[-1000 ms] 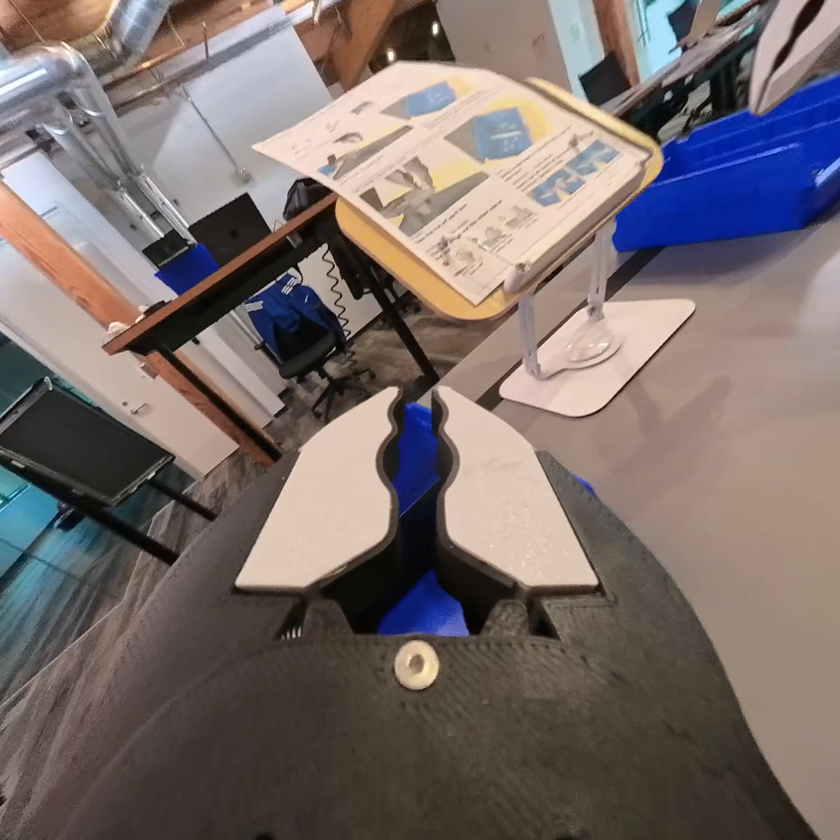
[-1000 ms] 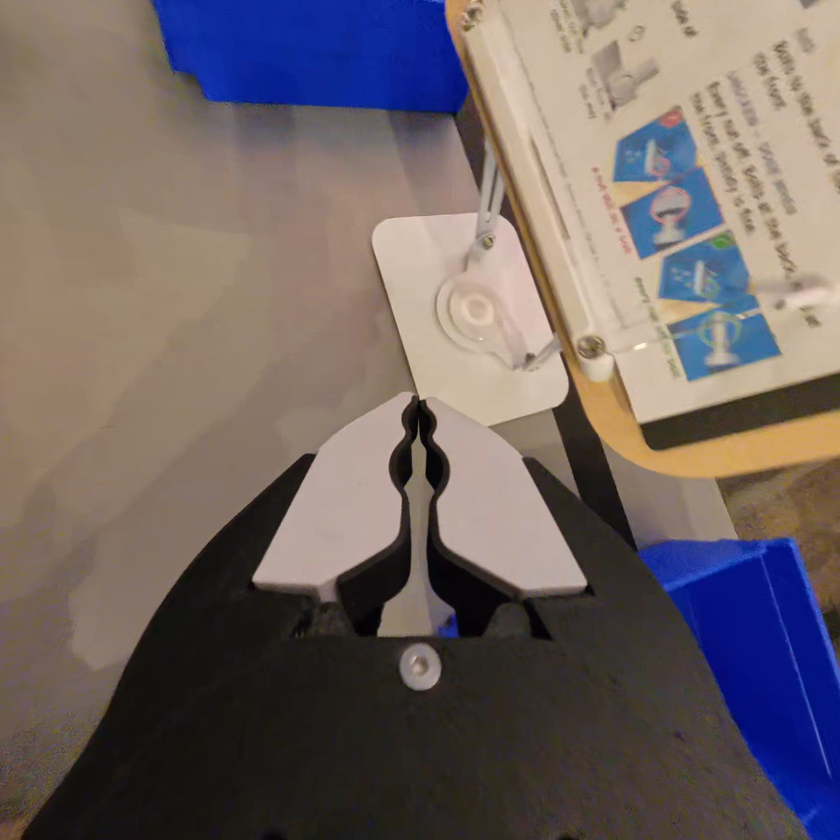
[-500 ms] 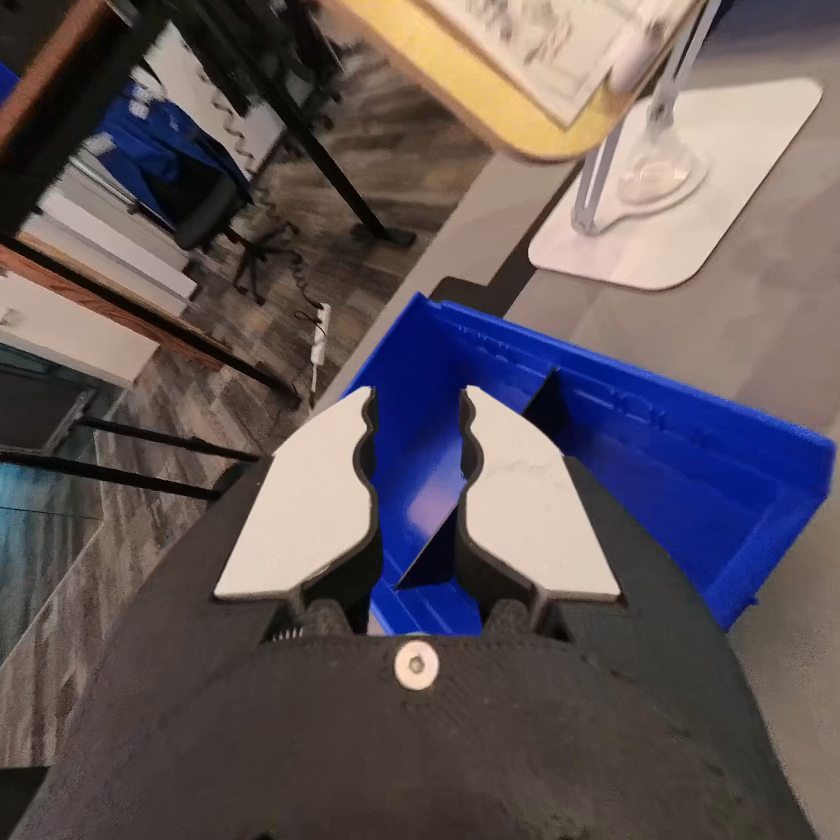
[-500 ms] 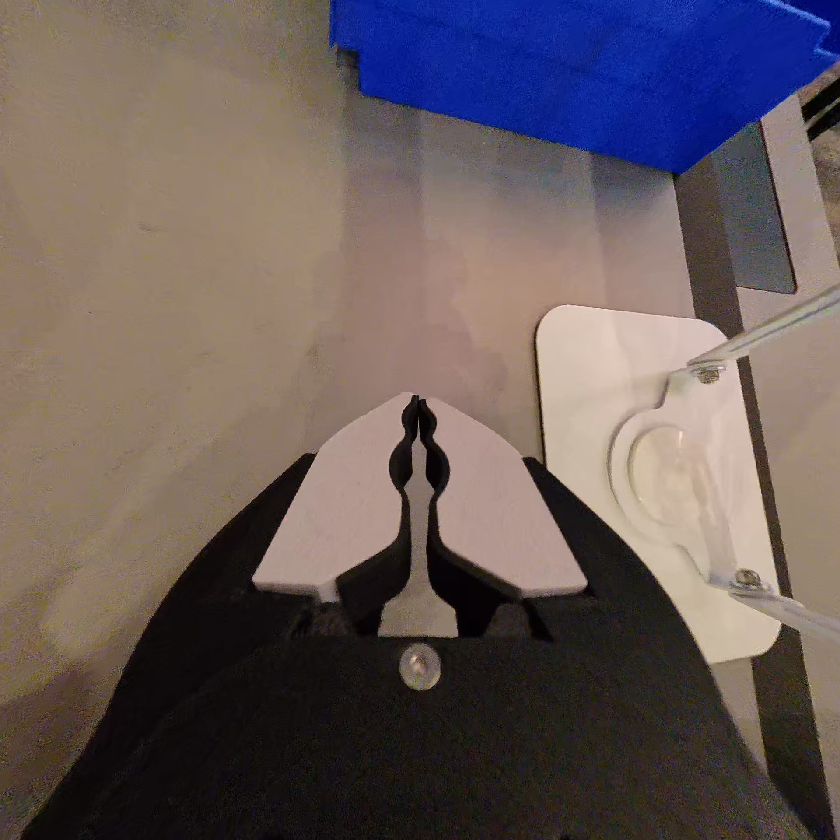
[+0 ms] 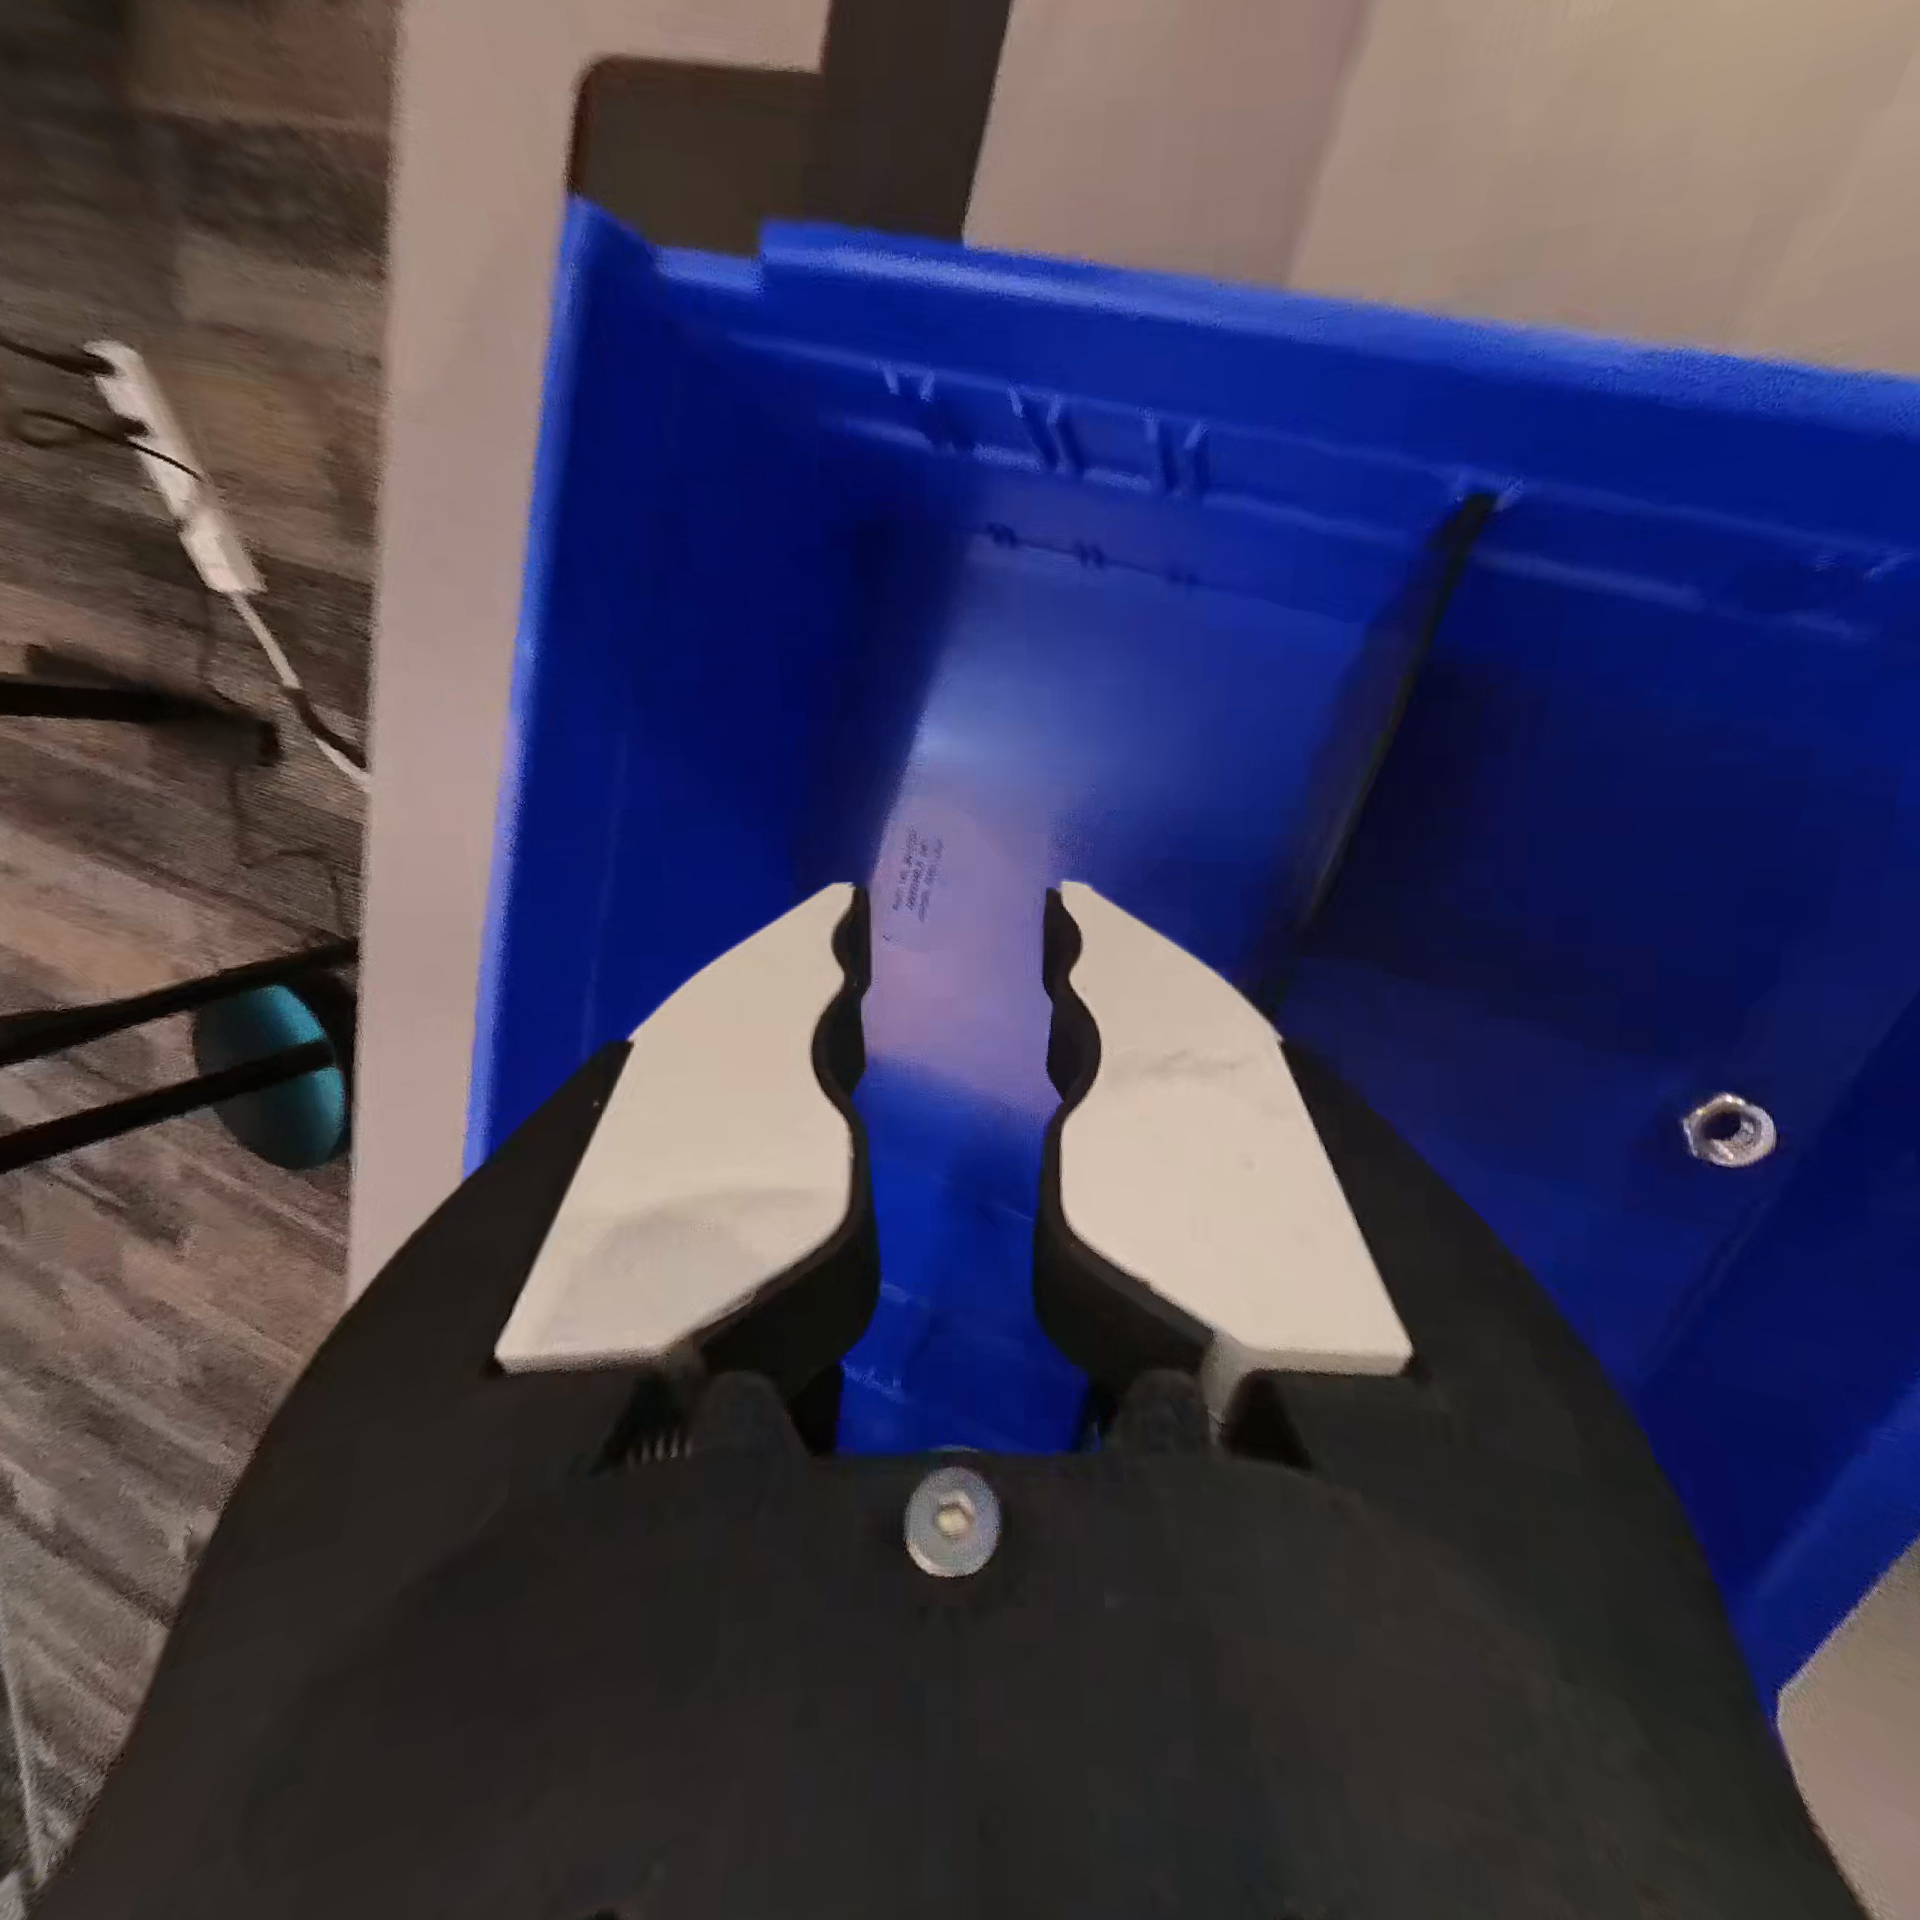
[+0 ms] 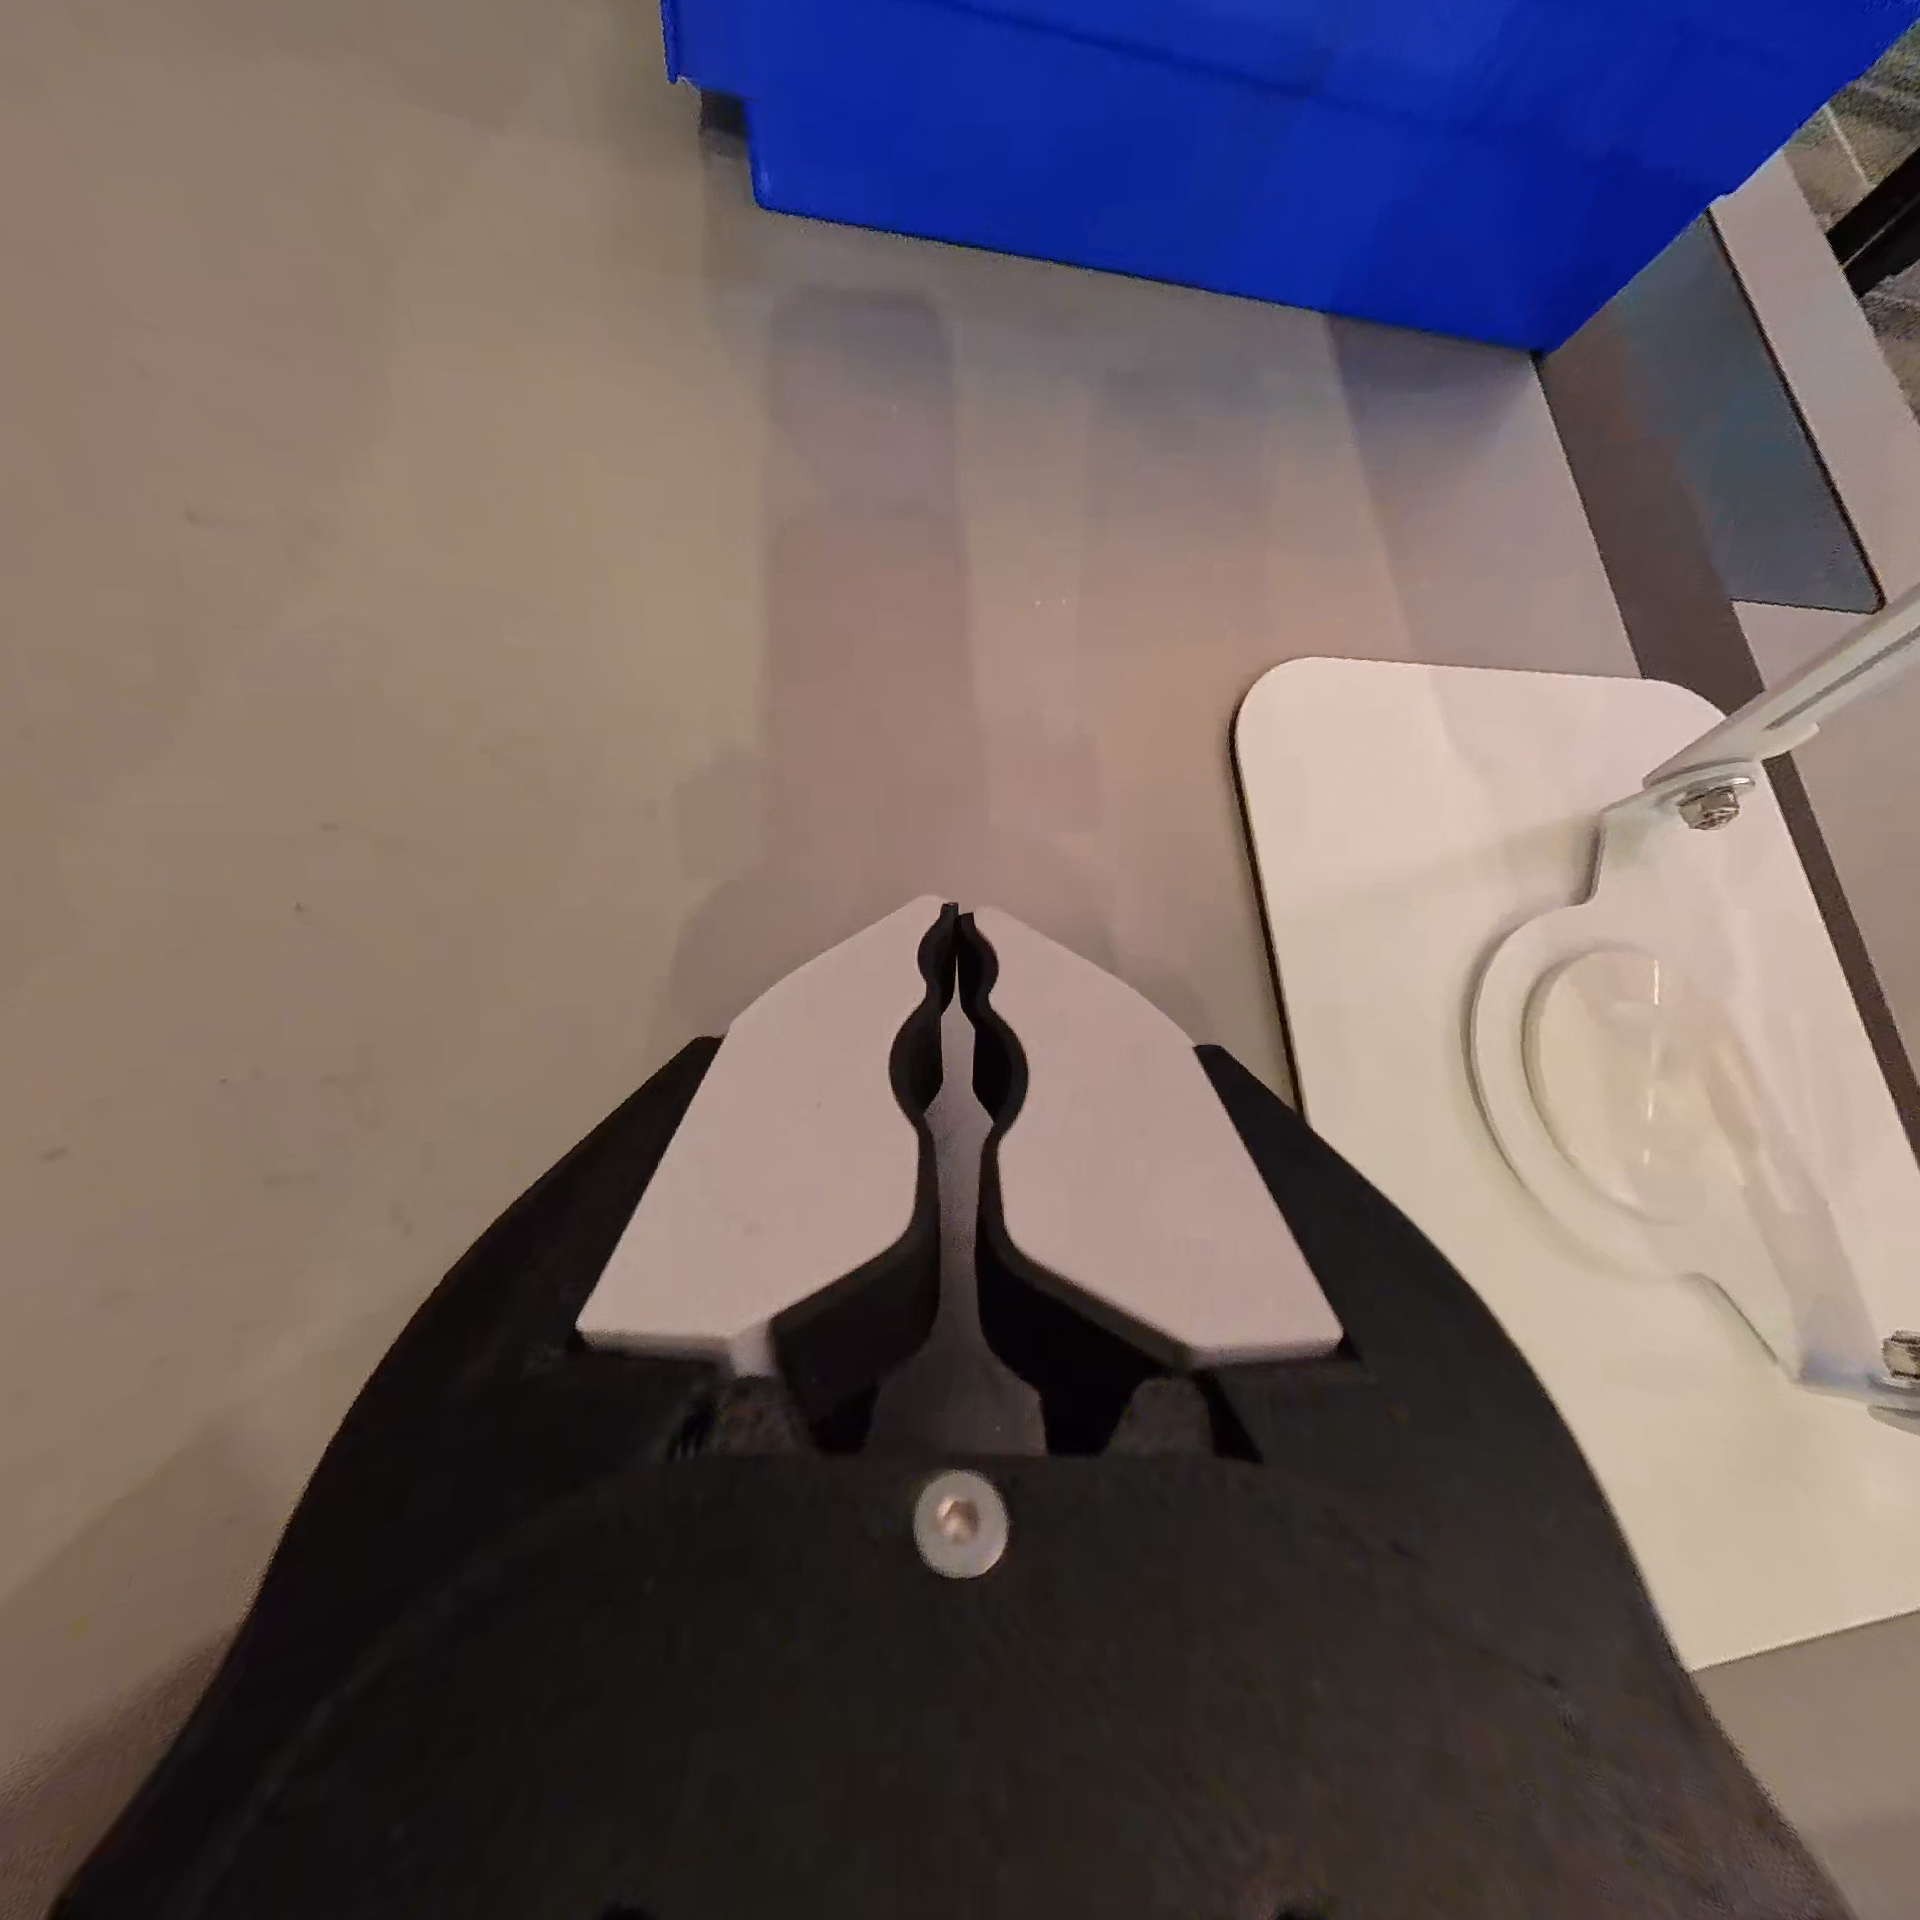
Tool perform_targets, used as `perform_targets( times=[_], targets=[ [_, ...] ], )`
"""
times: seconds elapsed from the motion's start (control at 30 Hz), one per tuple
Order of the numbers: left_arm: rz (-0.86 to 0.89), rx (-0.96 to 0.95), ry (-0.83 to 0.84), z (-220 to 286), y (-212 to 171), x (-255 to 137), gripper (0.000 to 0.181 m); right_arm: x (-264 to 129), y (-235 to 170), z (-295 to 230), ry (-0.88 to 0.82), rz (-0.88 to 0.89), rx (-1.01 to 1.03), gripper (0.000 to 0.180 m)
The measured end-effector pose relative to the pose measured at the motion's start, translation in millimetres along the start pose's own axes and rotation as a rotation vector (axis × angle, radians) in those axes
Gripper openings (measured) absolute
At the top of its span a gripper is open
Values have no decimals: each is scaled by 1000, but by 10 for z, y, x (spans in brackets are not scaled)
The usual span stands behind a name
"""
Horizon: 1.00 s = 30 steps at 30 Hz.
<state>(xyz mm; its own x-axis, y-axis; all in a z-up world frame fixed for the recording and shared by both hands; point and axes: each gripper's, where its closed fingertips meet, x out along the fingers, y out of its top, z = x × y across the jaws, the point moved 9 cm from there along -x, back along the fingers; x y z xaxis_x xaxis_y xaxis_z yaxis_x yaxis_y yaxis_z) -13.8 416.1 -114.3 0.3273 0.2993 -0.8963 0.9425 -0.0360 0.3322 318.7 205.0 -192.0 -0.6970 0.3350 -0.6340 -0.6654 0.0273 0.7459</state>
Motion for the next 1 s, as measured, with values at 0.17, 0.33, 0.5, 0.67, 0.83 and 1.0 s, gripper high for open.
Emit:
perform_targets(
  times=[0.17, 0.33, 0.5, 0.67, 0.83, 1.0],
  targets=[
    [-134, 41, -83, -61, -87, 253, 31, 13, -31, -20, 14, 0, -12, 0],
    [-178, 60, -180, -11, -189, 352, 34, 34, -84, -18, 22, 8, -13, 0],
    [-178, 68, -201, 51, -221, 372, 35, 27, -112, 15, 19, 25, 9, 0],
    [-163, 71, -268, 74, -207, 295, 35, 18, -116, 22, 26, 39, 19, 0],
    [-234, 98, -330, -8, -217, 416, 18, 16, -120, 19, 25, 37, 17, 0],
    [-281, 118, -445, 18, -168, 530, 17, 15, -122, 11, 25, 35, 12, 0]
  ],
)
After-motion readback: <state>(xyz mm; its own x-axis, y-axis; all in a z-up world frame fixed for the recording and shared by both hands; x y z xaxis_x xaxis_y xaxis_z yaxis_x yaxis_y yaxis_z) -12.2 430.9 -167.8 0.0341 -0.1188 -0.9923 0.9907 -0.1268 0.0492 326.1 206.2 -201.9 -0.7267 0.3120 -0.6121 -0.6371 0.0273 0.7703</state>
